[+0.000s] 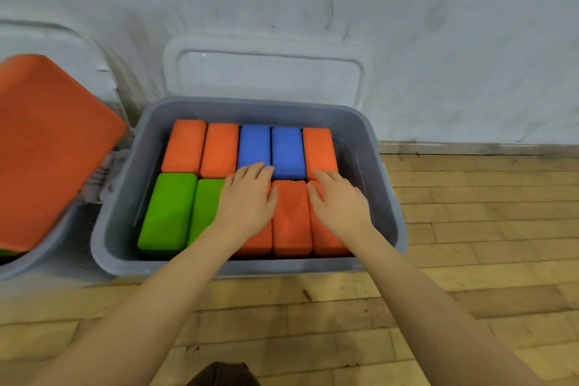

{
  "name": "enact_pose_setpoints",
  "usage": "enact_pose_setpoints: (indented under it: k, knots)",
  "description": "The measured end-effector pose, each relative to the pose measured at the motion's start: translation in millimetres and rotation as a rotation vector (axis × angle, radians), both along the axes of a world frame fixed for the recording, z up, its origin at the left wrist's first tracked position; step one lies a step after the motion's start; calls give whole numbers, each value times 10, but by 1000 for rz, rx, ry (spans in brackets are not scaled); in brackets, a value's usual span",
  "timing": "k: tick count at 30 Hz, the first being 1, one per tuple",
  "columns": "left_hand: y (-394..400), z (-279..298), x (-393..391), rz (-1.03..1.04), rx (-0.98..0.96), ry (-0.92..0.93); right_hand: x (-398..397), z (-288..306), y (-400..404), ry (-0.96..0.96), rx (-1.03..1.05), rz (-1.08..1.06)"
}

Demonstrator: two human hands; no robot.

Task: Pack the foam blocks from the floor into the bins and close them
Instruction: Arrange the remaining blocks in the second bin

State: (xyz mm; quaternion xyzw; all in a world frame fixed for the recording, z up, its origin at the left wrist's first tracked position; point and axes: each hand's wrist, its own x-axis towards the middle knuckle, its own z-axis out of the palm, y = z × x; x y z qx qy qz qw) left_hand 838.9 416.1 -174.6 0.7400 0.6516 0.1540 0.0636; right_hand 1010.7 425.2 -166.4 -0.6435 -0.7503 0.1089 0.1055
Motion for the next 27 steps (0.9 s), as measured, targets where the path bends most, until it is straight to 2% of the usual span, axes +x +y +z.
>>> enact_pose_setpoints:
  k: [3,7,16,19,22,27]
  knots:
    - [-124,350,-213,57,172,-44,-136,378,-37,32,121,58]
    - [-264,706,-436,126,208,0,-382,646,-55,198,231,153]
    - [-777,1415,-1231,339,274,157,-1332,1164,-147,311,318,425]
    - [-923,1459,-1632,440,274,197,-1793,1182,-194,328,281,479]
    - [-1021,1359,-2149,523,237,140,-2304,1085,-270,315,298,504]
    - [-988,1112,-3058,471,165,175,-3223,827,-214,308,195,445]
